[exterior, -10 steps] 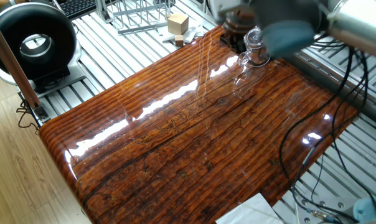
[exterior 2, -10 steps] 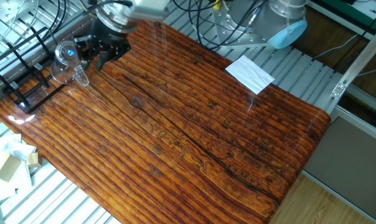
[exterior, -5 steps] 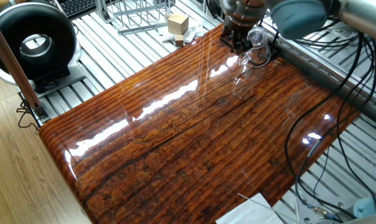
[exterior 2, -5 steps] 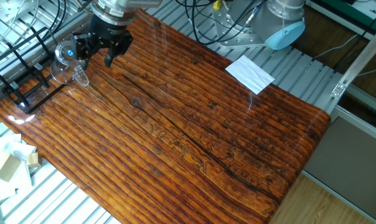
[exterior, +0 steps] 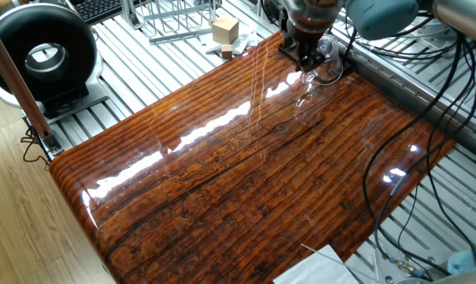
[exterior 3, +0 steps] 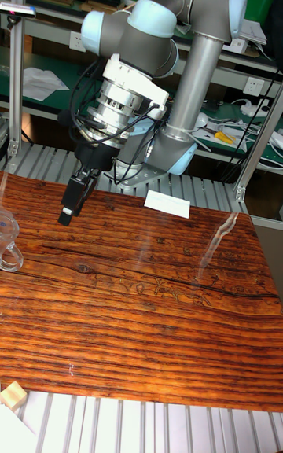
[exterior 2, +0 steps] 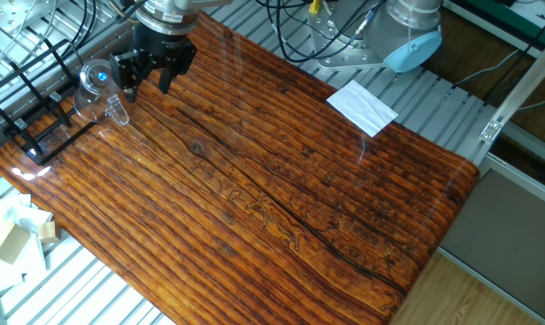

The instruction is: Take the cup off the cup rack

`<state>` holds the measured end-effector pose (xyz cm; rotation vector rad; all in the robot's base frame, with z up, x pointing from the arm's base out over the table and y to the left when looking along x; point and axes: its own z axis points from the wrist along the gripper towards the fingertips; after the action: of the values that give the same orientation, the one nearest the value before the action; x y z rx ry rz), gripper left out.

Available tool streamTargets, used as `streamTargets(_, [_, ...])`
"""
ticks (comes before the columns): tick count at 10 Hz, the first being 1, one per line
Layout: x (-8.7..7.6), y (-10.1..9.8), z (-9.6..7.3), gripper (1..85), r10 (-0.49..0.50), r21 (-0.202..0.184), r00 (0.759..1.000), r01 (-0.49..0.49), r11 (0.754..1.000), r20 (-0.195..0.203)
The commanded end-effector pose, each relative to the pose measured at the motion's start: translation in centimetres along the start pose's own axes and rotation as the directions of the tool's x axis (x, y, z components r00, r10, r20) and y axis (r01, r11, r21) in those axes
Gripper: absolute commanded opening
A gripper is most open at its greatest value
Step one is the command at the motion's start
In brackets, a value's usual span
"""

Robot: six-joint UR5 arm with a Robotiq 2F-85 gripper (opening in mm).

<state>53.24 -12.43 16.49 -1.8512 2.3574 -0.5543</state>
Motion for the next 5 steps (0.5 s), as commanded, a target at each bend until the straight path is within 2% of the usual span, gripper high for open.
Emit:
streamTargets(1, [-0.3, 1.1, -0.1, 66.0, 0.020, -0.046, 1.000, -0.020, 0.999, 0.015])
streamTargets(2, [-0.8, 1.8, -0.1, 67.0, 0.050, -0.073, 0.998, -0.048, 0.996, 0.030])
streamTargets(3, [0.4, 1.6, -0.1, 68.0, 0.050, -0.063, 0.999, -0.051, 0.997, -0.014])
streamTargets(4, [0.8, 1.5, -0.1, 68.0, 0.062, -0.058, 0.998, -0.064, 0.996, -0.030])
streamTargets(5, [0.4, 1.6, -0.1, 68.0, 0.084, -0.063, 0.996, -0.085, 0.994, -0.016])
